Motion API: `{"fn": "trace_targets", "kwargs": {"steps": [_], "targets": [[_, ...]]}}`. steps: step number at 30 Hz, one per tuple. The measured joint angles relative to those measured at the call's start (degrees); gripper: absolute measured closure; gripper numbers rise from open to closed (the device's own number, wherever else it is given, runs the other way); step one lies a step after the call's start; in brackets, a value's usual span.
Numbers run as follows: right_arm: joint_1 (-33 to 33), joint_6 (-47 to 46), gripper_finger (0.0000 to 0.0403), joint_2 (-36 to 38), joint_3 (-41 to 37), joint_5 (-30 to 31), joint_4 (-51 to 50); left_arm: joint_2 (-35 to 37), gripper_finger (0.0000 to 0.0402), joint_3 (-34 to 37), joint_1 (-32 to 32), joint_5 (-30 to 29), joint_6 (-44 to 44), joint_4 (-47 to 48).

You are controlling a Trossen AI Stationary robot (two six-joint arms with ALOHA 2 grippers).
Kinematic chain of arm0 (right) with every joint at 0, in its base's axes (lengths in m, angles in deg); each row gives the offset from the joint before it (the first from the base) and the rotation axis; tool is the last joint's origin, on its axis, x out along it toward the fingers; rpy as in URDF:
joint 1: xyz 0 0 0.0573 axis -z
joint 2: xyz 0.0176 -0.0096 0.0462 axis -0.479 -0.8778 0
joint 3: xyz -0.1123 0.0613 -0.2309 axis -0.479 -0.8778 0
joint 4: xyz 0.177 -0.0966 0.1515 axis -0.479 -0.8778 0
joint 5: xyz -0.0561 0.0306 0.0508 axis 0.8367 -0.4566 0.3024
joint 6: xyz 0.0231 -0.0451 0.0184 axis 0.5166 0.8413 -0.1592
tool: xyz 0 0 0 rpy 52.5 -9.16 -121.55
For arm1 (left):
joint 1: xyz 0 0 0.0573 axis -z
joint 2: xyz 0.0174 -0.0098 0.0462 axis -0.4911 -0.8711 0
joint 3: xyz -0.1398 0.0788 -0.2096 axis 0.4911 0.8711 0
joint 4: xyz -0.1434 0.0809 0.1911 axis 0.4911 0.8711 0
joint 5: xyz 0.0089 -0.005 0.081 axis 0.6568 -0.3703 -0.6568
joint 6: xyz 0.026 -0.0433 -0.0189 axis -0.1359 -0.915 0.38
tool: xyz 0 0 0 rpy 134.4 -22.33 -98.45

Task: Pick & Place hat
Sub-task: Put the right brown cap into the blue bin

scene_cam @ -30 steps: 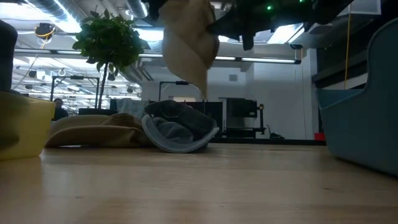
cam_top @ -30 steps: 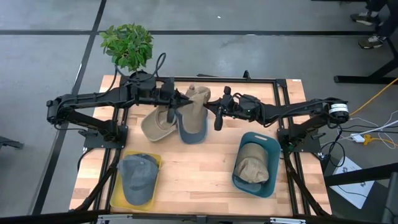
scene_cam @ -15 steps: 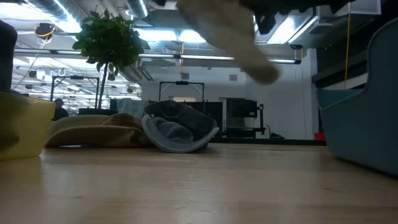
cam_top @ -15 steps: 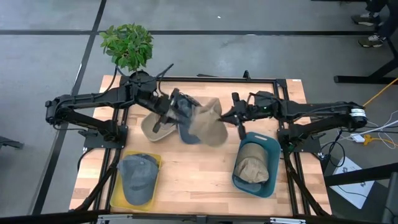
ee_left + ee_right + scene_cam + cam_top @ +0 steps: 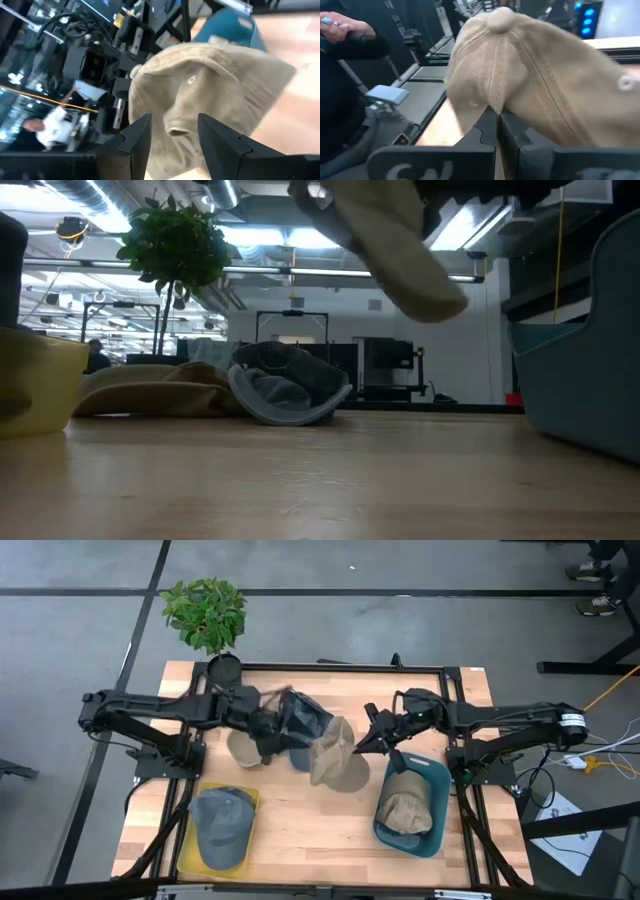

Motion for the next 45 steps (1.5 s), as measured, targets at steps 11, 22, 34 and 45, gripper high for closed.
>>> {"fn": "trace_targets", "kwargs": {"steps": [11, 22, 34, 45], "targets": [[0.0, -3.1, 0.0399, -4.27, 0.0, -1.82, 2.85, -7.86, 0.0235, 0.02, 4.91, -8.11, 9.82, -10.35], [0.02, -5.42, 0.0396, -4.91, 0.0, -2.72, 3.15, -9.06, 0.0223, 0.02, 6.6, -8.02, 21.91, -14.15], [0.0, -9.26, 0.0395, -4.92, 0.0, -3.73, 2.98, -13.77, 0.0219, 0.0, 7.11, -6.22, 36.69, -14.88], [0.0, -10.36, 0.0395, -4.93, 0.0, -3.12, 1.15, -15.81, 0.0265, 0.0, 9.86, -12.83, 34.95, -22.77]]}}
